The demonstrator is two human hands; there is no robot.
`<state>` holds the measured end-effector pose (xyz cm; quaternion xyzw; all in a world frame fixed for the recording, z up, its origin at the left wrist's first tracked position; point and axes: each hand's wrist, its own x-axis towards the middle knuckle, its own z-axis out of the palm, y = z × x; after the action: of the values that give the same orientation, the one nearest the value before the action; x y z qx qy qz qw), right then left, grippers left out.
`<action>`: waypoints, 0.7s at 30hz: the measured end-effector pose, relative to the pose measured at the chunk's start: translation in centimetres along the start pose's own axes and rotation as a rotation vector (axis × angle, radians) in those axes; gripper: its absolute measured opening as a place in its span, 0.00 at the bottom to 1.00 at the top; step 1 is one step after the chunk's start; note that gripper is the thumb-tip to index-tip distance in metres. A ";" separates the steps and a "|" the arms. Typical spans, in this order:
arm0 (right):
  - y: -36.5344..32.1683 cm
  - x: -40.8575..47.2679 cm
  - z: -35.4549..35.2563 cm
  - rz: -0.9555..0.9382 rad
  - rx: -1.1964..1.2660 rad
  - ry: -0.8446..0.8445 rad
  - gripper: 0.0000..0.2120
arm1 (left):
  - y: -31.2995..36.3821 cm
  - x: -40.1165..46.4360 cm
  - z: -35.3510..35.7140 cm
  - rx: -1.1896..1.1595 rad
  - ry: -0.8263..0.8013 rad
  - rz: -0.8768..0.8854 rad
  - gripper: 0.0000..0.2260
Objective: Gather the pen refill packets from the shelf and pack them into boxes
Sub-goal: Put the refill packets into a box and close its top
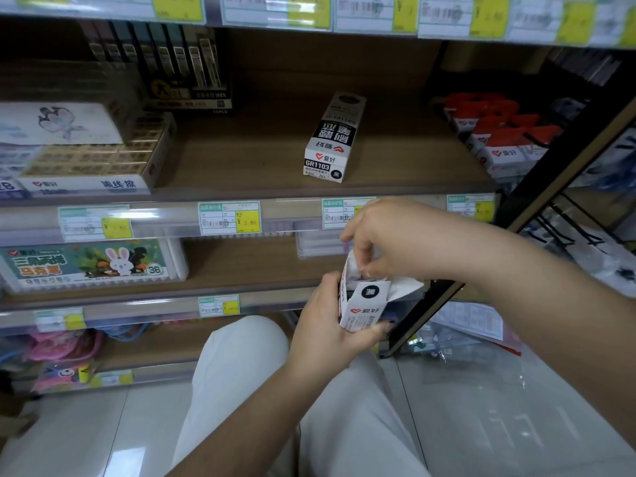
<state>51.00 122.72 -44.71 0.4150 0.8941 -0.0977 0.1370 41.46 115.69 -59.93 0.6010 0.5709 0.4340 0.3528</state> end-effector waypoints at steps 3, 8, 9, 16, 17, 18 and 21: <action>-0.1 0.1 0.1 -0.004 0.008 -0.007 0.14 | 0.0 0.0 -0.1 0.006 0.000 0.008 0.24; -0.4 0.3 0.1 -0.017 -0.042 0.050 0.06 | -0.3 0.0 0.0 0.032 0.001 0.005 0.23; -0.4 0.3 0.2 -0.031 -0.043 0.050 0.06 | -0.4 0.0 0.1 0.032 0.005 0.006 0.24; -0.3 0.4 0.5 -0.079 -0.063 -0.028 0.07 | -0.5 0.1 0.3 0.025 -0.003 0.024 0.24; -0.4 0.4 0.5 -0.066 -0.081 -0.047 0.07 | -0.5 0.1 0.3 0.029 -0.005 0.026 0.24; -0.4 0.5 0.5 -0.056 -0.089 -0.063 0.09 | -0.5 0.1 0.4 0.029 -0.008 0.027 0.24; -0.6 0.6 0.7 -0.054 -0.101 -0.067 0.17 | -0.7 0.0 0.5 0.026 -0.010 0.027 0.24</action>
<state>50.28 122.55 -45.51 0.3797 0.9038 -0.0701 0.1847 41.66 115.76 -60.77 0.6152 0.5666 0.4283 0.3420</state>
